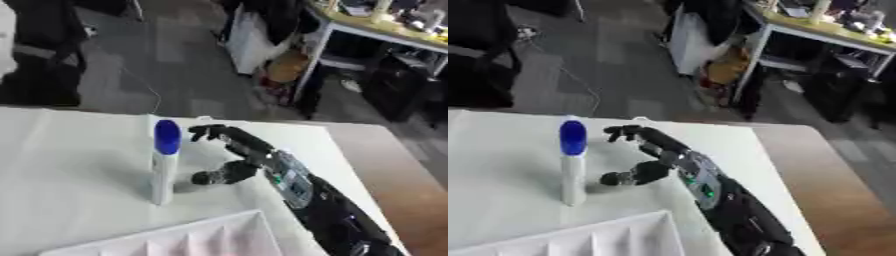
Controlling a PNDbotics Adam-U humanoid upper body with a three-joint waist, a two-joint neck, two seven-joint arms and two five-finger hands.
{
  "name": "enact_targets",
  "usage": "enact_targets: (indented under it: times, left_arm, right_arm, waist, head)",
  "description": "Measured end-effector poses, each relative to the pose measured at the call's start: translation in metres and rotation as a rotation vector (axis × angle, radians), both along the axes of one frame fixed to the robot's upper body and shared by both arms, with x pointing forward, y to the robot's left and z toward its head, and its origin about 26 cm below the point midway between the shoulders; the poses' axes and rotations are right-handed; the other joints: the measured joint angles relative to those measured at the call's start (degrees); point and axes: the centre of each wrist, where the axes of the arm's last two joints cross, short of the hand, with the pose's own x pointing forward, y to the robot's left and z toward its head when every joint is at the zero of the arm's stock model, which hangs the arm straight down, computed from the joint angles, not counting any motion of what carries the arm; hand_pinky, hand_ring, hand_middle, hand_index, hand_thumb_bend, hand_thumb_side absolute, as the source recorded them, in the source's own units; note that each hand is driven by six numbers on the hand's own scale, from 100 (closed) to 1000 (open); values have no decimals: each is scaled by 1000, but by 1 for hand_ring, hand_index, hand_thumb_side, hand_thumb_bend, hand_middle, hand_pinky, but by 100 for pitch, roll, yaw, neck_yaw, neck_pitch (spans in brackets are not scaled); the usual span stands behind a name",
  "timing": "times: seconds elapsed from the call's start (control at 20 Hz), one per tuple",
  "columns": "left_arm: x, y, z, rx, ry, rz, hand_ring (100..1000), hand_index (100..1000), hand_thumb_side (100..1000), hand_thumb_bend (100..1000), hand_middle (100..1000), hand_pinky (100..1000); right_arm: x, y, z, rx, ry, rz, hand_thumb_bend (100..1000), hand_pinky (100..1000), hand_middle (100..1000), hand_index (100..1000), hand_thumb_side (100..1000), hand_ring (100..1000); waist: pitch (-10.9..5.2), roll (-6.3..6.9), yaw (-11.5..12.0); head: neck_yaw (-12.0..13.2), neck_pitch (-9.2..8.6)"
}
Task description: Pick up objects on the table and place them in the box.
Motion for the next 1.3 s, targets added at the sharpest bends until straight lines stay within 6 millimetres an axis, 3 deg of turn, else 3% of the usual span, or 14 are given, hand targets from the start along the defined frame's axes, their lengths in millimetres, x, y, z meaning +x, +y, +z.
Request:
enact_targets:
  times: [0.35,0.85,0.95,1.05,1.2,1.3]
  left_arm:
    - [-1,-3,4,-8,-16,-14,593,861,991,587,714,604]
    - [-1,-5,4,-15,-24,-20,594,861,992,587,715,606]
    - [-1,-5,4,-18,-25,-20,597,861,991,587,716,608]
    - [-1,-5,6,-20,-32,-22,601,861,991,587,717,611]
    - [-1,-7,9,-25,-49,-27,603,861,990,588,718,613]
    - [-1,-7,10,-27,-54,-30,604,861,990,588,719,614]
  right_arm:
    - [5,6,-4,-18,15,5,768,857,782,972,791,955]
    - [9,15,-1,-15,9,22,765,853,779,969,791,955]
    - [9,17,-1,-17,10,25,765,853,778,969,791,954]
    - [10,19,-2,-18,11,27,765,853,778,969,793,954]
    - [11,21,-1,-21,9,29,765,853,778,969,794,954]
    - [12,23,-1,-22,5,32,767,853,778,969,794,955]
  waist:
    - [78,1,52]
    - [130,34,46]
    - [130,35,46]
    - [130,42,48]
    - [136,56,66]
    - [143,56,82]
  head:
    - [-223,-3]
    - [-168,30]
    - [-31,136]
    - [274,199]
    - [925,42]
    - [1199,-108]
